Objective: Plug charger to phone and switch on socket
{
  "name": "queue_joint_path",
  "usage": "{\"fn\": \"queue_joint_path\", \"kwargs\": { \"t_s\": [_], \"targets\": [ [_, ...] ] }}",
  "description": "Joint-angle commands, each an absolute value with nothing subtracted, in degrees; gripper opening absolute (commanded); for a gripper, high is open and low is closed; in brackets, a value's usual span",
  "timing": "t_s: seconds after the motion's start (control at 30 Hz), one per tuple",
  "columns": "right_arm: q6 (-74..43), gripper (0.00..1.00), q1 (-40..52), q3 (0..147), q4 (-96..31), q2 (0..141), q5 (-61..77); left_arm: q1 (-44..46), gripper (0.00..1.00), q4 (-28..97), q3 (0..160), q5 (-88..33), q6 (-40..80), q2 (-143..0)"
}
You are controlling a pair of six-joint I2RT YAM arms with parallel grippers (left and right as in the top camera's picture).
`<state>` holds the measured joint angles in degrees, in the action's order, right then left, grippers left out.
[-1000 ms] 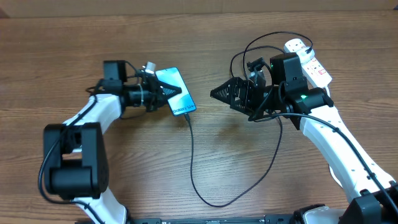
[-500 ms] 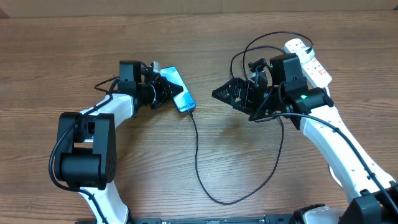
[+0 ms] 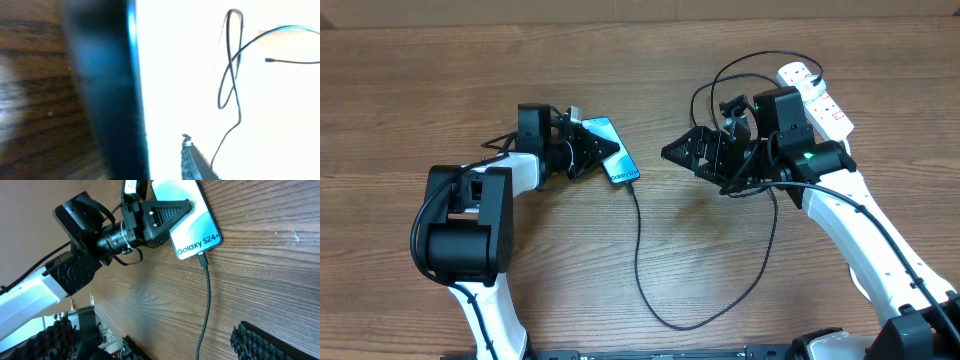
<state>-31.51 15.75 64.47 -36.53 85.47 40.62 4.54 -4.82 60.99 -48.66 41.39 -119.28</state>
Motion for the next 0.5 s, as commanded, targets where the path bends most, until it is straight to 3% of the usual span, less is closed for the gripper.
{"fn": "queue_joint_path", "kwargs": {
  "t_s": [0.0, 0.1, 0.27, 0.4, 0.47],
  "targets": [
    [-31.0, 1.0, 15.8, 64.9, -36.4, 85.4, 40.8, 5.0, 0.34, -5.2, 61.6, -50.8, 41.1, -119.7],
    [-31.0, 1.0, 15.8, 64.9, -37.0, 85.4, 40.8, 5.0, 0.36, -4.7, 61.6, -49.4, 41.1, -119.7],
    [-31.0, 1.0, 15.8, 64.9, -38.1, 85.4, 40.7, 5.0, 0.77, -0.4, 61.6, -44.0, 41.1, -119.7],
    [-31.0, 1.0, 15.8, 64.9, -38.1, 85.4, 40.7, 4.6, 0.97, 3.0, 61.6, -41.6, 40.7, -119.7],
    [-31.0, 1.0, 15.8, 64.9, -38.7, 85.4, 40.7, 4.1, 1.0, 4.8, 61.7, -41.1, 39.9, -119.5]
  ]
}}
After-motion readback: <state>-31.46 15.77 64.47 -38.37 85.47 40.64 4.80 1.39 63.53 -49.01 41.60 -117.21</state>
